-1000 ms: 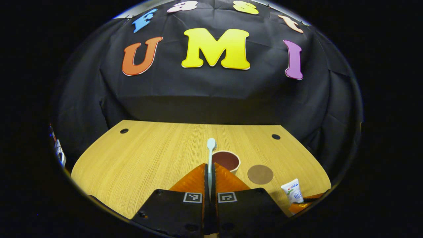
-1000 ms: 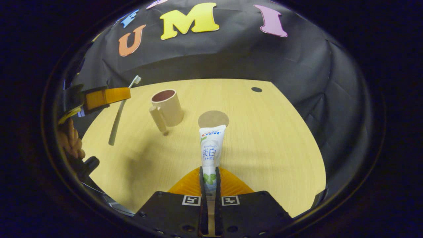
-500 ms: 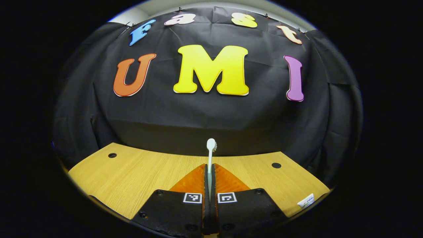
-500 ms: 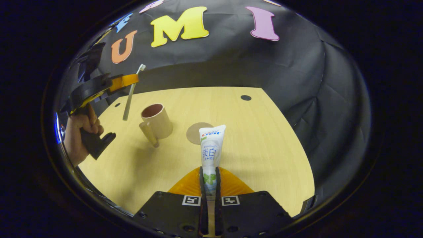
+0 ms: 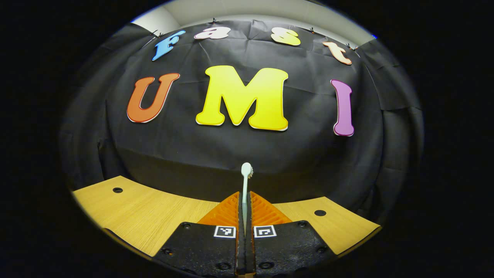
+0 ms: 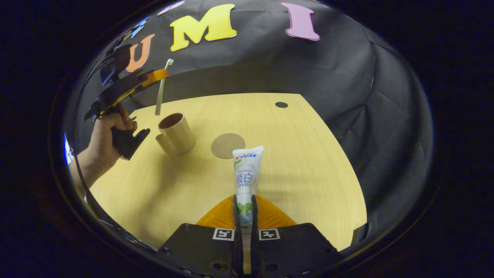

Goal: Put the toothbrush and toothpaste on the desktop into the cup, then pick up the cup and place it on the coaster on the desktop.

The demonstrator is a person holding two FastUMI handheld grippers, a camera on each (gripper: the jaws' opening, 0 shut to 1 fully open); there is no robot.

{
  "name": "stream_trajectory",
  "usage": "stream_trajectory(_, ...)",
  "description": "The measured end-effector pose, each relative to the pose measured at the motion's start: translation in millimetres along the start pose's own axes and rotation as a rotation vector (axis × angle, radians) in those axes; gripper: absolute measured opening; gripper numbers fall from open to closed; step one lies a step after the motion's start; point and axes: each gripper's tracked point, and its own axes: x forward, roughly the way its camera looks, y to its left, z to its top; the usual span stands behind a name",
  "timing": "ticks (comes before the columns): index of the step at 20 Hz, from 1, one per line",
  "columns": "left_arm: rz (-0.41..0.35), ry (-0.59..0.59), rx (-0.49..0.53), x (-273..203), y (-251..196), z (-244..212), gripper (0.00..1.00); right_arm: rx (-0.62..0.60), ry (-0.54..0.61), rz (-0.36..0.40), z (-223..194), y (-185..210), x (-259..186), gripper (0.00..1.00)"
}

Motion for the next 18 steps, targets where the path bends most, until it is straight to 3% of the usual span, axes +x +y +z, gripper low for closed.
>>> stream_trajectory(10,0.010,0.047,-0.041,12,3,-37,0.03,0.066,0.029,-0.001,-22,-2,7,0.08)
stream_trajectory(18,0.014,0.054,-0.015,0,5,-37,0.12,0.037,0.002,-0.002,-12,1,13,0.08)
